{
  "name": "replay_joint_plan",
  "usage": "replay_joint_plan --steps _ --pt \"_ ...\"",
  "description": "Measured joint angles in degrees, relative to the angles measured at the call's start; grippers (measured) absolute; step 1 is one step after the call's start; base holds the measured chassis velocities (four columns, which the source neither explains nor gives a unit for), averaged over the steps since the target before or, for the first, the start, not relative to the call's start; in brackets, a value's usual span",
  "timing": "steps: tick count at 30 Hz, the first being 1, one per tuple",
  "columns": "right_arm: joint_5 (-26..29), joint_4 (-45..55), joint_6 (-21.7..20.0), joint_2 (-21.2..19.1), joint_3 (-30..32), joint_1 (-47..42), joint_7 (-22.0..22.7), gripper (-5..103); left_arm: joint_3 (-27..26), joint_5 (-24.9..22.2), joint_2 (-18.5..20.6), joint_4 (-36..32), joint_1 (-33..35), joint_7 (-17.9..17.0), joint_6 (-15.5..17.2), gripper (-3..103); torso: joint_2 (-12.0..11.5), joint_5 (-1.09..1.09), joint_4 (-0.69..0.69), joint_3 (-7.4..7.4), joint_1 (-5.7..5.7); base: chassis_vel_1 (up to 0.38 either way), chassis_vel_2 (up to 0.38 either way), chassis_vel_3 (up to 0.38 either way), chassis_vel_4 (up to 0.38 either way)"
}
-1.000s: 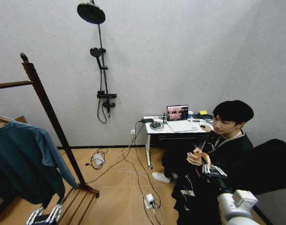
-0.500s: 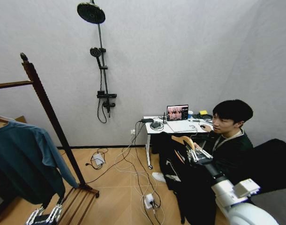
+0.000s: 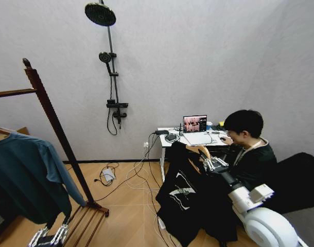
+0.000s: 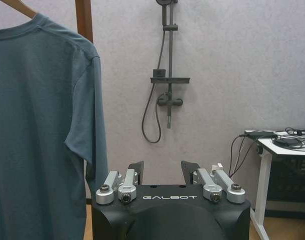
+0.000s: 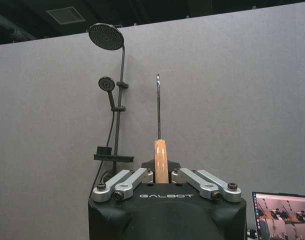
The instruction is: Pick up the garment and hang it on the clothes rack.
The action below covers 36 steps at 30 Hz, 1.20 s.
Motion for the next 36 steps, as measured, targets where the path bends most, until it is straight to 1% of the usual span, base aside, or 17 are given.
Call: replay_joint_plan --steps 1,3,14,18,19,20,29,36 --pt "0.0 0.0 0.0 0.0 0.0 0.0 0.0 10 0.0 0.0 0.0 0.0 0.0 0.0 0.0 46 0.0 0.0 0.0 0.0 0.0 0.0 0.0 0.0 0.0" --pt "-1.02 -1.85 1.79 -0.29 -0.55 1.76 -0.45 10 0.0 0.0 0.0 0.0 0.0 0.0 0.0 46 0.0 0.01 0.02 0.0 0.0 0.061 0.036 0.032 0.041" --pt "-0.41 -1.9 1.5 -2.09 -3.41 3.76 -1.1 10 0.0 0.0 0.0 0.0 0.0 0.0 0.0 46 0.01 -0.01 0.0 0.0 0.0 0.067 0.073 0.071 0.056" --pt "-0.41 -2.34 1.23 -2.18 -5.27 5.47 -1.1 10 0.0 0.0 0.0 0.0 0.0 0.0 0.0 46 0.0 0.0 0.0 0.0 0.0 0.099 0.092 0.11 0.083" --pt "-0.32 -2.63 0.95 -2.14 -6.23 6.5 -1.07 10 0.0 0.0 0.0 0.0 0.0 0.0 0.0 46 0.0 0.0 0.03 0.0 0.0 0.111 0.112 0.118 0.093" --pt "-0.27 -3.02 0.85 -1.99 -6.88 7.1 -1.06 10 0.0 0.0 0.0 0.0 0.0 0.0 0.0 46 0.0 -0.01 0.03 0.0 0.0 0.121 0.122 0.117 0.126" --pt "-0.31 -1.78 1.0 -0.82 -5.98 4.93 -1.49 10 0.0 0.0 0.0 0.0 0.0 0.0 0.0 46 0.0 0.0 0.0 0.0 0.0 0.127 0.121 0.12 0.123" --pt "0.07 -1.19 1.11 -0.96 -5.27 4.41 -1.49 10 0.0 0.0 0.0 0.0 0.0 0.0 0.0 46 0.0 0.0 0.01 0.0 0.0 0.13 0.123 0.123 0.117"
